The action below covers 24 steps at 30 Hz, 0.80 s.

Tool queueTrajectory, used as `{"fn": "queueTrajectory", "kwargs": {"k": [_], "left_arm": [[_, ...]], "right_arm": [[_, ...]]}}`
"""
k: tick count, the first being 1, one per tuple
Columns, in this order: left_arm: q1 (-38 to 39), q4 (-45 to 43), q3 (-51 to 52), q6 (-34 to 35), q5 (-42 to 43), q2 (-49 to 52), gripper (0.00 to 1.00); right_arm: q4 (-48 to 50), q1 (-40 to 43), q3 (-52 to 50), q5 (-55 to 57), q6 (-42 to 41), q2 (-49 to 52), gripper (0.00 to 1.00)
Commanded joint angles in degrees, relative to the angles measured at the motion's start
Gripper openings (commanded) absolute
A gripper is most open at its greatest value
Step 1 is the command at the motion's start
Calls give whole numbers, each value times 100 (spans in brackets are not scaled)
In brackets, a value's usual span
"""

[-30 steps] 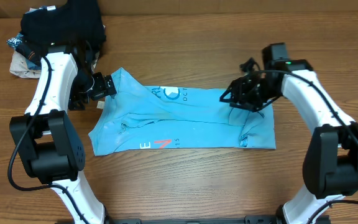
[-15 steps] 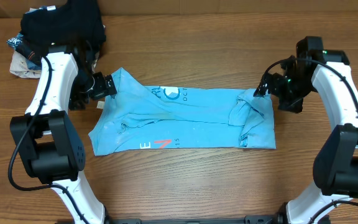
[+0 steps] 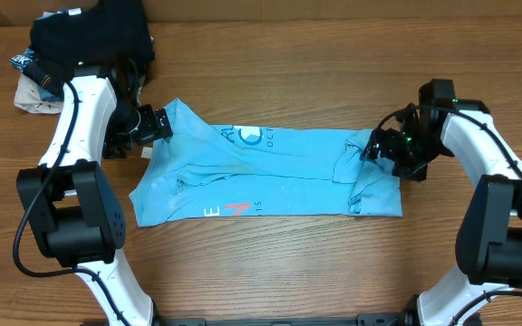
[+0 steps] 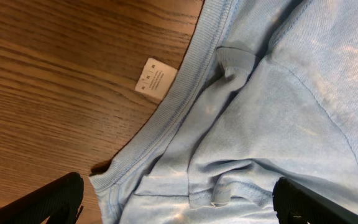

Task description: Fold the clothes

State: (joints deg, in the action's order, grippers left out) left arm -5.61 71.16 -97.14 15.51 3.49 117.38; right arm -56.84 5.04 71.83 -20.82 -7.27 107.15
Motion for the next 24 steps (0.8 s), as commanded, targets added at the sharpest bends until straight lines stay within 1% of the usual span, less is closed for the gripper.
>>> {"fn": "queueTrajectory", "kwargs": {"k": [1, 3, 5, 7, 11, 13, 17, 19, 24], "left_arm": [[46, 0, -120, 35, 63, 26, 100], [46, 0, -120, 35, 63, 26, 100], [46, 4, -122, 33, 61, 26, 100], [46, 0, -122, 33, 63, 26, 100], [46, 0, -120, 35, 63, 26, 100], [46, 2, -120, 35, 63, 26, 100], [46, 0, -122, 35, 63, 26, 100], [46, -7, -122, 35, 61, 26, 100], [46, -39, -120, 35, 63, 26, 100]], "right_arm": [[219, -120, -221, -446, 42, -39, 88], [372, -168, -323, -461, 20, -39, 85], [459, -216, -356, -476, 22, -39, 76], [531, -271, -356, -487, -9, -39, 61], [702, -352, -354, -496, -90, -39, 41], [793, -358, -350, -496, -234, -39, 27], [835, -361, -280, -503, -326, -39, 10], [837, -372, -243, -546, -343, -39, 6], [1045, -531, -238, -1209, -424, -39, 5]]}}
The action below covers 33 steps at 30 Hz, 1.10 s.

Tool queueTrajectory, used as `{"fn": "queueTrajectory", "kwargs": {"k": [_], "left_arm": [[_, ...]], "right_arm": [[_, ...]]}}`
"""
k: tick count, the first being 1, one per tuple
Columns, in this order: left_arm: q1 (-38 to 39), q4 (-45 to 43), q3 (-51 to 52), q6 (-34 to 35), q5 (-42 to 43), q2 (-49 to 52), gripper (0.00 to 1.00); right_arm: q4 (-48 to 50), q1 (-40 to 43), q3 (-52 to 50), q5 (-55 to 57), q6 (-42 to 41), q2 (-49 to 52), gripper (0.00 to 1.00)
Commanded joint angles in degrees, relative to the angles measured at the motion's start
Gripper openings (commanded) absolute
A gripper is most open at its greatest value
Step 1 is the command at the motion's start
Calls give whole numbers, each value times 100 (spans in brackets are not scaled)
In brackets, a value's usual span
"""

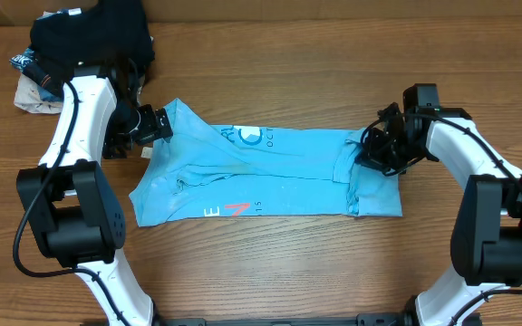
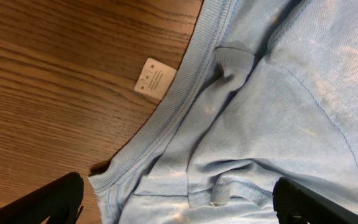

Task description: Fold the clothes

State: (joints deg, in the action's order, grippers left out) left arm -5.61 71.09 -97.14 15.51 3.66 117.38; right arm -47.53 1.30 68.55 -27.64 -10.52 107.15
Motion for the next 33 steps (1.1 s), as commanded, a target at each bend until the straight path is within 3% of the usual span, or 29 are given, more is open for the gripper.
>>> {"fn": "queueTrajectory", "kwargs": {"k": [1, 4, 6, 7, 9, 21, 27, 30, 33], "left_arm": [[46, -48, -120, 35, 46, 26, 100], [55, -61, -120, 35, 46, 26, 100], [61, -59, -122, 35, 46, 26, 100], [68, -57, -122, 35, 46, 26, 100], [68, -57, -122, 35, 46, 26, 100], [76, -44, -120, 33, 44, 26, 100], [76, -44, -120, 33, 44, 26, 100], [76, -46, -120, 33, 44, 26, 100], [76, -52, -120, 33, 44, 26, 100]], "right_arm": [[190, -229, 90, -579, -254, -39, 6], [402, -527, 90, -592, -459, -39, 9], [503, -774, 90, -560, -476, -39, 40], [514, -872, 90, -546, -476, -39, 47], [509, -1012, 92, -520, -476, -39, 49], [-476, -555, 1082, -133, -560, -42, 43], [-376, -188, 1408, -76, -564, -42, 43], [-444, -4, 1388, 481, -643, -39, 35], [-535, 149, 1366, 892, -846, -39, 22]]}}
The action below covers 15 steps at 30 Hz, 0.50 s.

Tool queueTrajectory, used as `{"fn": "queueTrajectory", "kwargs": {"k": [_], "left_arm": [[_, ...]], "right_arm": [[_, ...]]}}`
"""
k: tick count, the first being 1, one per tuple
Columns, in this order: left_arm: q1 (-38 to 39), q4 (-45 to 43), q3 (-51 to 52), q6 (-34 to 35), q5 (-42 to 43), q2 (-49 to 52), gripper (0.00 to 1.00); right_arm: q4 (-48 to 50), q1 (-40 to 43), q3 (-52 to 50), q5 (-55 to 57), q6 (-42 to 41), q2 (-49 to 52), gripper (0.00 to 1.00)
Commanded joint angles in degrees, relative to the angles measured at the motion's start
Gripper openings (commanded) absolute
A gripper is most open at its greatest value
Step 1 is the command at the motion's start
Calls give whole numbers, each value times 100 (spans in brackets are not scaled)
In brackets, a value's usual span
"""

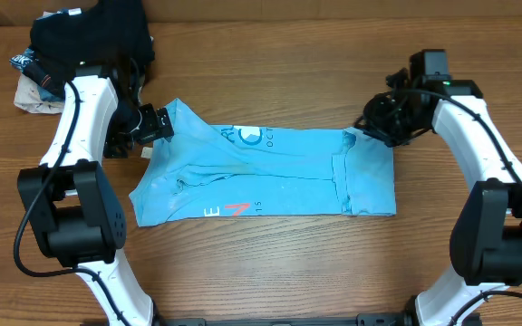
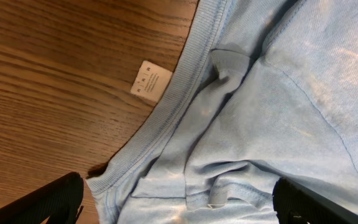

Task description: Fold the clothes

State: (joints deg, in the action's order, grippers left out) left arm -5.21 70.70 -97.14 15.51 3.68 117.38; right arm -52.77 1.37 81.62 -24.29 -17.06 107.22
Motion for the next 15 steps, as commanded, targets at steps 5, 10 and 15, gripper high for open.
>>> {"fn": "queueTrajectory", "kwargs": {"k": [5, 10, 15], "left_arm": [[37, -44, -120, 35, 44, 26, 100], [39, -48, -120, 37, 46, 26, 100], [39, -42, -120, 35, 46, 26, 100]], "right_arm": [[173, 219, -175, 566, -216, -33, 9], [549, 153, -505, 560, -522, 90, 8], [811, 2, -584, 177, -597, 494, 6]]}}
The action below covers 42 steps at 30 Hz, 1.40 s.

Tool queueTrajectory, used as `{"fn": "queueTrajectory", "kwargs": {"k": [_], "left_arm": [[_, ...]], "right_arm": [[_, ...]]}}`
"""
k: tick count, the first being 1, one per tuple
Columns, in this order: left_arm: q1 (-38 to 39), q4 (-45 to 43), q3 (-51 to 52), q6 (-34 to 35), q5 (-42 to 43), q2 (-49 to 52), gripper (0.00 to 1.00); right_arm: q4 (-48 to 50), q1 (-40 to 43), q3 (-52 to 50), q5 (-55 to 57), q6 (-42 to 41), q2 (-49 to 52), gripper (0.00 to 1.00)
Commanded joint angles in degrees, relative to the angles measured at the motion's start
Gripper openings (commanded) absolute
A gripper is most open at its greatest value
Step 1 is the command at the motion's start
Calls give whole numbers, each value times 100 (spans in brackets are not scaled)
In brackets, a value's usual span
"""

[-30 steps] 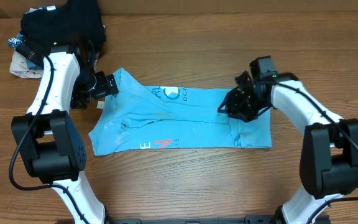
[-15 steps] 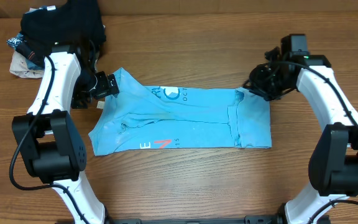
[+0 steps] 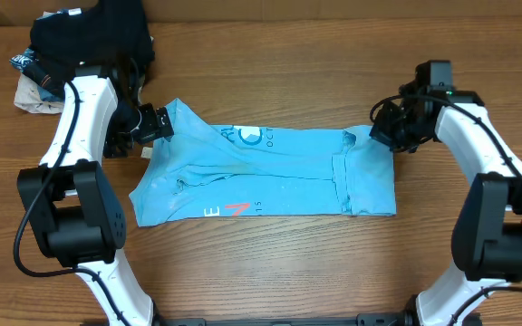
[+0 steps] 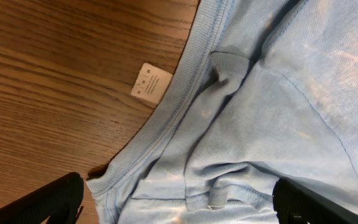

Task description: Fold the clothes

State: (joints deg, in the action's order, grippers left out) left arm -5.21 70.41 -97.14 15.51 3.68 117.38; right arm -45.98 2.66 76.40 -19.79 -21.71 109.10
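Note:
A light blue T-shirt point(image 3: 270, 177) lies folded into a long band across the middle of the table, its right end turned over flat. My left gripper point(image 3: 159, 123) sits at the shirt's top left corner. In the left wrist view it point(image 4: 179, 210) stands open, its fingers point(image 4: 48, 202) wide apart with the ribbed collar point(image 4: 179, 99) and white label point(image 4: 151, 82) ahead of them. My right gripper point(image 3: 381, 129) hovers at the shirt's top right corner. Its jaws are too small and dark to read.
A heap of dark clothes point(image 3: 93, 32) sits at the table's back left corner. A pale patterned cloth point(image 3: 30, 91) lies beside the heap. The wooden table point(image 3: 270, 272) runs in front of the shirt.
My right gripper has shifted a little to the right at the shirt's top right corner. The shirt lies as it did. The left gripper has stayed put.
At first the shirt's right end was bunched up under my right gripper, and it stayed bunched a moment later. Then that end lay flat, turned over with a straight fold. The left gripper has stood open at the collar throughout.

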Motion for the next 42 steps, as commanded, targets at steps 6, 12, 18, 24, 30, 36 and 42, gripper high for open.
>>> {"fn": "queueTrajectory", "kwargs": {"k": [6, 12, 18, 24, 30, 36, 42], "left_arm": [[39, -13, -120, 35, 87, 26, 100], [42, -13, -120, 35, 87, 26, 100], [42, -15, -120, 33, 83, 26, 100], [42, -13, -120, 33, 83, 26, 100], [42, -33, -120, 35, 85, 26, 100], [42, -44, -120, 35, 85, 26, 100], [42, 28, -116, 33, 83, 26, 100]], "right_arm": [[411, -459, -61, -490, -385, 710, 6], [680, -839, -55, -490, -378, 802, 4], [76, -776, 490, -645, -339, 601, 4], [-1541, -450, 1425, 136, -63, -39, 4], [-2269, -142, 1515, 846, -46, -326, 12], [-1423, -208, 846, 769, -63, -245, 13], [-319, -343, -225, 420, -452, -234, 12]]}}
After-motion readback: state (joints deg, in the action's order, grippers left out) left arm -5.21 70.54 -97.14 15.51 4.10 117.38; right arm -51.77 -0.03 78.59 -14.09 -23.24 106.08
